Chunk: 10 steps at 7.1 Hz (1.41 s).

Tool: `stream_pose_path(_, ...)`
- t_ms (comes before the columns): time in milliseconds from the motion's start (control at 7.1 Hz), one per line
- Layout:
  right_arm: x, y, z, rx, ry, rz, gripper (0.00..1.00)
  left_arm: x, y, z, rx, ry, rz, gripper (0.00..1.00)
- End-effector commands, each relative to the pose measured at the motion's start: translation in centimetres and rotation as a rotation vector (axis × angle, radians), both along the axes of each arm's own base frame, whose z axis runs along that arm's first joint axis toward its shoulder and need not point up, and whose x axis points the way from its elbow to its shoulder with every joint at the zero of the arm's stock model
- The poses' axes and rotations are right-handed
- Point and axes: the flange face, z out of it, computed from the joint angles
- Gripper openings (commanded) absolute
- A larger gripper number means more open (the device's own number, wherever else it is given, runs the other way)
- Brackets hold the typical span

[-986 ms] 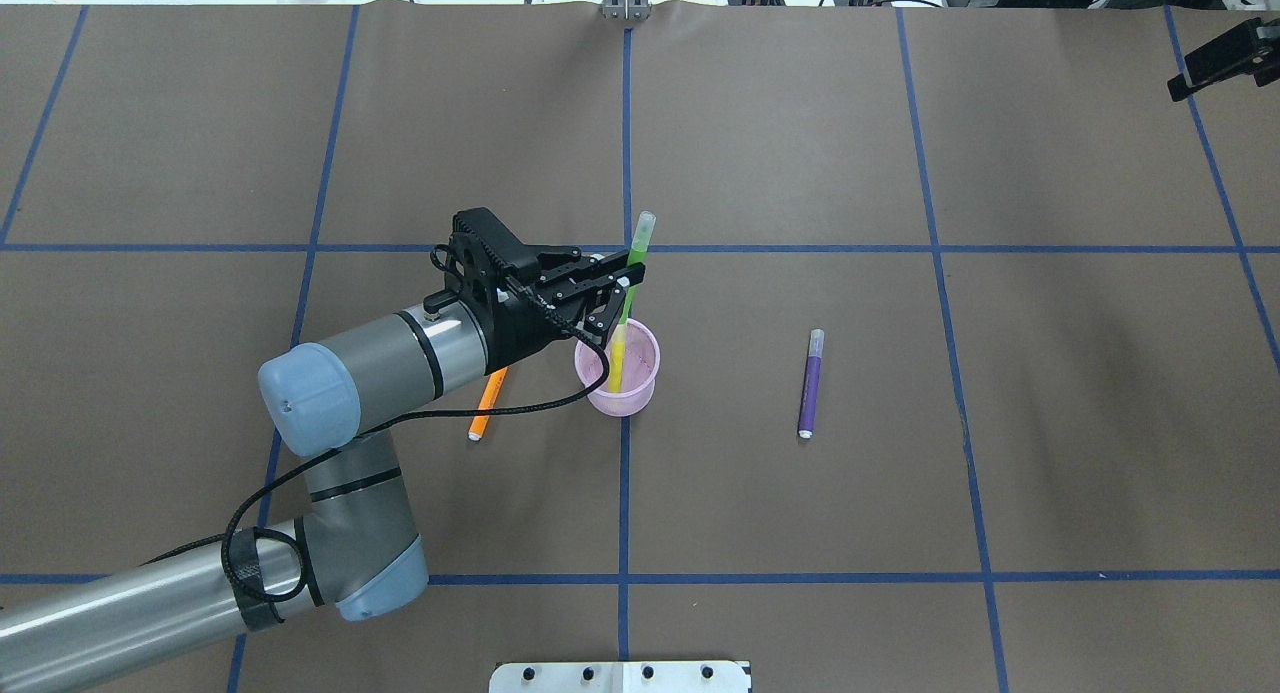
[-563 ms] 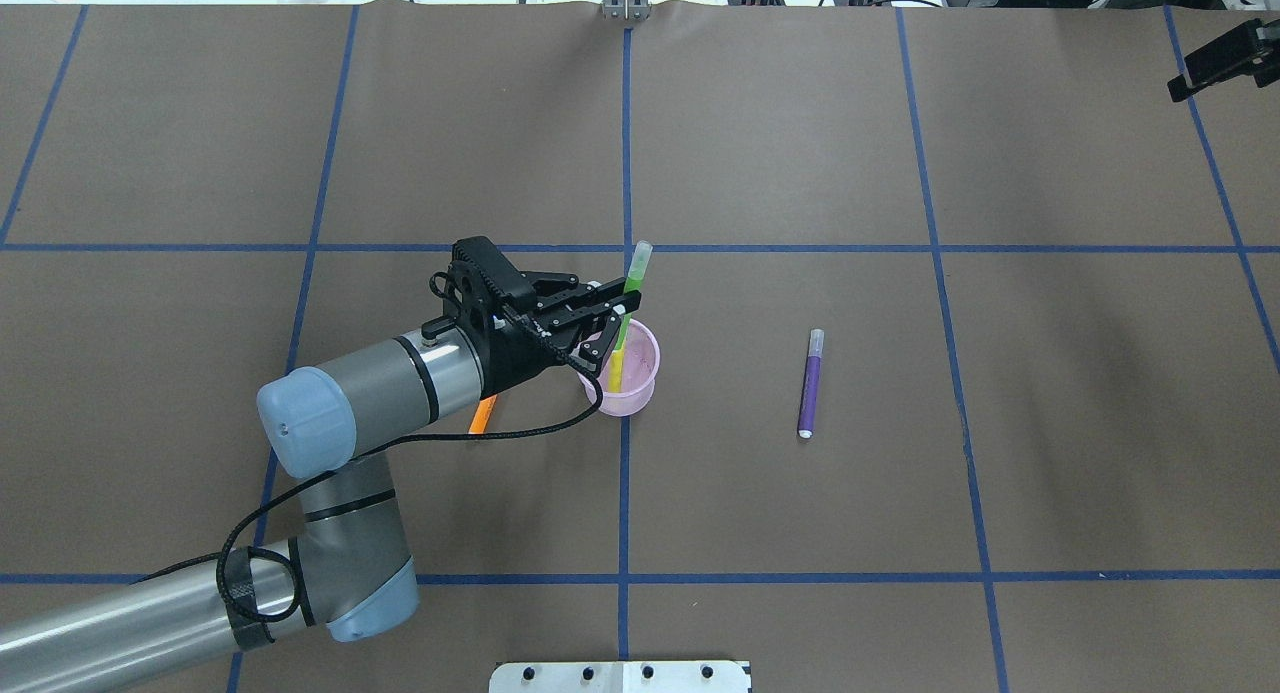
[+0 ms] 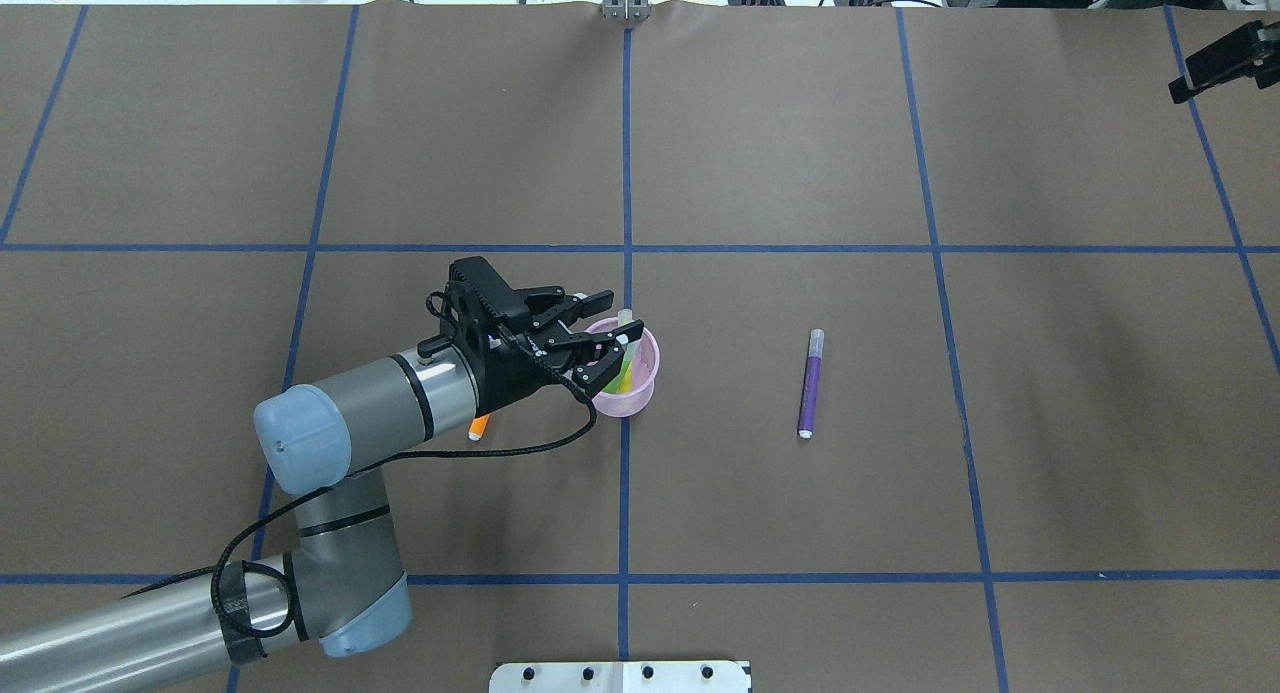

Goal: Collect pens into pen holder
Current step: 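Lower the green marker into the cup and open the left gripper, then move the left gripper back and down to the orange marker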

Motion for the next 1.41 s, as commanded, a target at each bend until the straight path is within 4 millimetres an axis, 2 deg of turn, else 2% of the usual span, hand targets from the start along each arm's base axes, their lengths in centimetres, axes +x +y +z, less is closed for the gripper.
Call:
stream_pose_path(0, 0.0, 0.0, 0.0, 0.005, 0.001, -0.006, 1.00, -0.3, 0.3, -0.8, 0.004, 0.028, 0.008, 0.99)
stream_pose_path(282, -0.6, -0.1, -0.8, 0.011, -0.008, -0.011, 1.00, -1.0, 0.1, -1.6, -0.002, 0.005, 0.014, 0.99)
stream_pose_path(563, -1.4, 0.0, -1.0, -0.019, -0.021, 0.005, 1.00, -2.3, -4.4, -0.5, -0.136, -0.130, 0.098, 0.99)
stream_pose_path(704, -2.3, 0.2, -1.3, -0.040, -0.031, 0.014, 1.00, -4.2, -7.5, 0.0, -0.256, -0.207, 0.168, 0.99)
stream_pose_path(845, -2.4, 0.3, -1.6, -0.039, -0.033, 0.014, 1.00, -6.8, -9.3, 0.7, -0.417, -0.285, 0.247, 0.99)
stream_pose_path(986, -2.4, 0.3, -1.4, -0.043, -0.031, 0.015, 1.00, -9.7, -9.0, 2.3, -0.542, -0.328, 0.279, 0.99)
stream_pose_path(1127, -2.4, 0.3, -1.4, -0.040, -0.030, 0.015, 1.00, -10.2, -8.6, 4.1, -0.643, -0.377, 0.270, 0.99)
stream_pose_path(1268, -2.4, 0.3, -1.3, -0.041, -0.028, 0.016, 1.00, -10.1, -8.5, 4.0, -0.738, -0.451, 0.250, 0.99)
